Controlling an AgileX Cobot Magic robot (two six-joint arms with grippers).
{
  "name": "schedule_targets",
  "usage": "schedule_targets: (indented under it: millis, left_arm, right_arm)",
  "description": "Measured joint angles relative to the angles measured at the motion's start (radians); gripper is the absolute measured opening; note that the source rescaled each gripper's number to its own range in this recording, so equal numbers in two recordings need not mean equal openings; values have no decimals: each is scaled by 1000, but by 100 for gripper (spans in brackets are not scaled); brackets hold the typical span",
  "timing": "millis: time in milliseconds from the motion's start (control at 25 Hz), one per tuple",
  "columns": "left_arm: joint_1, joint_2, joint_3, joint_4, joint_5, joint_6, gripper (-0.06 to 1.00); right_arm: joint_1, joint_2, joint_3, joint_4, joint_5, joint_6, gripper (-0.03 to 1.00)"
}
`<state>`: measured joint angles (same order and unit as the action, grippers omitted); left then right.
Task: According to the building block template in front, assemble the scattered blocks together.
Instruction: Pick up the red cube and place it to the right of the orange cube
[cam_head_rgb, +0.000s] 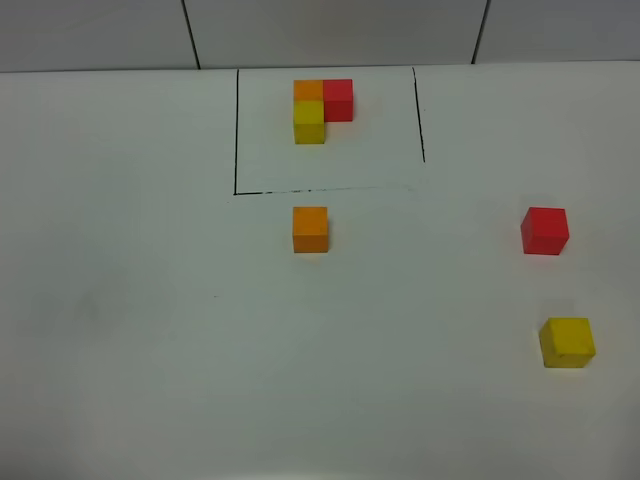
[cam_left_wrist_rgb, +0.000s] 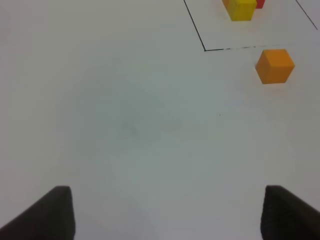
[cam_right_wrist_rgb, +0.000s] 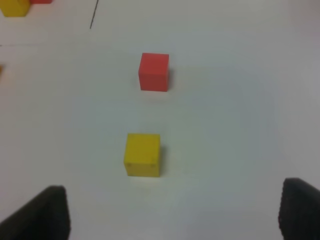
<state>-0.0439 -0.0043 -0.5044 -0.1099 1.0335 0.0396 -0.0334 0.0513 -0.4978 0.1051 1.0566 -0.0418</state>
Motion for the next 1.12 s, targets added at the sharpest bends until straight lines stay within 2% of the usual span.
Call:
schedule_targets:
  millis: [200,320,600,800,1120]
  left_arm:
    - [0,0,0,0,0,0,79]
    - [0,0,0,0,0,0,79]
    - [0,0,0,0,0,0,79]
    - [0,0,0,0,0,0,79]
    - [0,0,0,0,0,0,79]
  right_arm:
    - [0,13,0,32,-9,18,78]
    - [0,99,-3,35,-26,32,78]
    - [0,497,-74,38,-91,13,78]
    - [0,813,-193,38,-130,-21,78]
    - [0,1186,-324,47,-211,-31,78]
